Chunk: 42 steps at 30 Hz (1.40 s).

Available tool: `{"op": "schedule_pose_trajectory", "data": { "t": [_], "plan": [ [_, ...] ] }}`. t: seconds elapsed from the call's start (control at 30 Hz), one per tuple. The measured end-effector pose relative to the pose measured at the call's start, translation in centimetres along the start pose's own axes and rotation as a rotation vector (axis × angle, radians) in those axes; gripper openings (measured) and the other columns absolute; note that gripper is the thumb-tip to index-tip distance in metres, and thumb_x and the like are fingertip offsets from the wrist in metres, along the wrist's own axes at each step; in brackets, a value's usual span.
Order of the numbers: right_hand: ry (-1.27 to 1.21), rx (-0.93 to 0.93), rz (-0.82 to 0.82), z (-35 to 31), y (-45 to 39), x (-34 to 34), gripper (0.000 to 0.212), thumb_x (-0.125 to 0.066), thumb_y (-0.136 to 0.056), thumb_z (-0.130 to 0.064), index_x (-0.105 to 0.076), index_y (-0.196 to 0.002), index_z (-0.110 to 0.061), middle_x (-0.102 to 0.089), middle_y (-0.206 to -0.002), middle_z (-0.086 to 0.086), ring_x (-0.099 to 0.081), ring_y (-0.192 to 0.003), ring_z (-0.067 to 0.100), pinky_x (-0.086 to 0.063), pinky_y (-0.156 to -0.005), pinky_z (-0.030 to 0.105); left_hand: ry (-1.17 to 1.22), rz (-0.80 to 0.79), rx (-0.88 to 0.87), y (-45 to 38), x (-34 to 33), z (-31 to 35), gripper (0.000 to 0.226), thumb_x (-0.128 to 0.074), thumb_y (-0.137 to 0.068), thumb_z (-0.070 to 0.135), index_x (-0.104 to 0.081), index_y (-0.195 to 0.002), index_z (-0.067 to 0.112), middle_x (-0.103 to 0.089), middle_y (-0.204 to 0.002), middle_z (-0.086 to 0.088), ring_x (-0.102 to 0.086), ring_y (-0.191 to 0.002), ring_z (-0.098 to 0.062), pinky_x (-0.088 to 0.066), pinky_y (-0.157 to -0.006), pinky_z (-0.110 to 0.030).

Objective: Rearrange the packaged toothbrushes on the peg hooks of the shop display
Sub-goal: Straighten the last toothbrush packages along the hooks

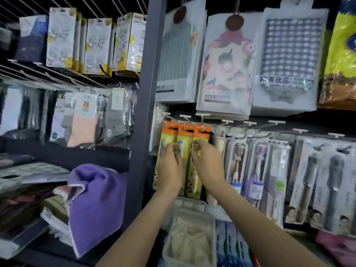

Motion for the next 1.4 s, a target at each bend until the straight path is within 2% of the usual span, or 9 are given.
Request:
{"op": "schedule_pose_trajectory", "data": {
  "t": [0.1, 0.2, 0.3, 0.57, 0.7, 0.9, 1.0, 1.17, 1.4],
  "plan": [
    [-0.020, -0.165, -0.079, -0.6, -0.9, -1.3, 0.032, -0.055, -0.092, -0.026, -0.058, -0.118, -0.008, -0.067, -0.102, 0.011, -0.064, -0.090, 0.026, -0.051, -0.076, 0.035, -0.009, 0.033, -0.021, 0.1, 1.1, -0.7, 0.030, -0.048, -0.091, 0.002, -0.052, -0.121, 0.006, -0.055, -0.115, -0.011, -0.056, -0.101, -0.022, -0.044, -0.085, -0.028],
    [-0.016, -0.275, -0.119, -0.3, -1.0, -2.9, 0.018, -0.057, -0.091, -0.026, -0.059, -0.096, -0.009, -0.064, -0.091, 0.009, -0.064, -0.080, 0.026, -0.053, -0.068, 0.036, -0.052, 0.058, -0.033, 0.1, 2.0, -1.3, 0.032, -0.048, -0.090, 0.000, -0.052, -0.122, 0.005, -0.052, -0.118, -0.012, -0.053, -0.106, -0.021, -0.035, -0.085, -0.018],
    [-0.008, -0.373, -0.166, 0.7, -0.4, -4.6, 0.017, -0.054, -0.090, -0.020, -0.052, -0.077, -0.010, -0.063, -0.079, 0.006, -0.062, -0.072, 0.024, -0.052, -0.061, 0.034, -0.097, 0.033, -0.073, 0.4, 2.4, -1.2, 0.034, -0.047, -0.090, 0.000, -0.051, -0.123, 0.006, -0.049, -0.120, -0.011, -0.051, -0.108, -0.022, -0.037, -0.084, -0.021],
    [-0.487, -0.582, -0.156, 1.7, 0.8, -4.4, 0.021, -0.037, -0.093, -0.003, -0.052, -0.082, -0.012, -0.065, -0.061, 0.006, -0.057, -0.042, 0.011, -0.043, -0.048, 0.025, -0.178, -0.009, -0.068, 0.4, 1.8, -1.7, 0.035, -0.048, -0.091, 0.003, -0.048, -0.126, 0.007, -0.049, -0.124, -0.011, -0.047, -0.115, -0.023, -0.039, -0.092, -0.031],
    [-0.519, -0.575, -0.152, 1.9, 1.5, -4.2, 0.021, -0.037, -0.093, -0.004, -0.052, -0.082, -0.013, -0.066, -0.061, 0.008, -0.049, -0.031, 0.009, -0.039, -0.045, 0.024, -0.147, -0.096, -0.044, 1.2, 0.6, -1.8, 0.039, -0.047, -0.091, 0.004, -0.045, -0.130, 0.008, -0.049, -0.126, -0.010, -0.050, -0.112, -0.025, -0.044, -0.091, -0.038],
    [-0.421, -0.505, -0.183, 2.3, 1.9, -3.4, 0.014, -0.044, -0.094, -0.010, -0.057, -0.089, -0.013, -0.070, -0.075, 0.009, -0.054, -0.040, 0.011, -0.047, -0.045, 0.029, -0.132, -0.163, 0.002, 1.6, -0.4, -2.0, 0.046, -0.046, -0.094, 0.009, -0.034, -0.139, 0.010, -0.049, -0.129, -0.010, -0.052, -0.112, -0.024, -0.043, -0.088, -0.035],
    [-0.251, -0.368, -0.136, 2.3, 2.3, -1.8, 0.010, -0.051, -0.094, -0.019, -0.056, -0.102, -0.015, -0.069, -0.080, 0.006, -0.064, -0.061, 0.021, -0.055, -0.059, 0.038, -0.162, -0.086, -0.056, 1.5, 0.2, -2.1, 0.045, -0.048, -0.092, 0.006, -0.038, -0.135, 0.007, -0.048, -0.128, -0.012, -0.050, -0.114, -0.025, -0.042, -0.091, -0.034],
    [0.097, -0.164, -0.040, 2.5, 3.1, 0.7, 0.026, -0.054, -0.093, -0.025, -0.048, -0.116, -0.014, -0.064, -0.104, 0.003, -0.061, -0.089, 0.023, -0.051, -0.069, 0.036, -0.239, 0.074, -0.088, 1.8, 1.4, -2.4, 0.049, -0.050, -0.086, -0.001, -0.041, -0.133, 0.006, -0.039, -0.134, -0.012, -0.042, -0.117, -0.022, -0.029, -0.089, -0.018],
    [0.259, -0.149, -0.095, 2.9, 2.9, -0.5, 0.033, -0.053, -0.093, -0.030, -0.040, -0.117, -0.013, -0.060, -0.103, 0.008, -0.061, -0.087, 0.027, -0.045, -0.062, 0.035, -0.477, -0.128, -0.026, 2.2, -0.2, -3.8, 0.054, -0.045, -0.091, 0.012, -0.030, -0.143, 0.015, -0.016, -0.152, -0.008, -0.014, -0.138, -0.025, -0.024, -0.108, -0.040]
  ]
}}
Point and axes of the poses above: each hand's wrist, its own y-axis away from the middle knuckle, its own x-axis out of the back of the hand, z = x × y, the point moved 4 cm from there along -y, towards the middle knuckle
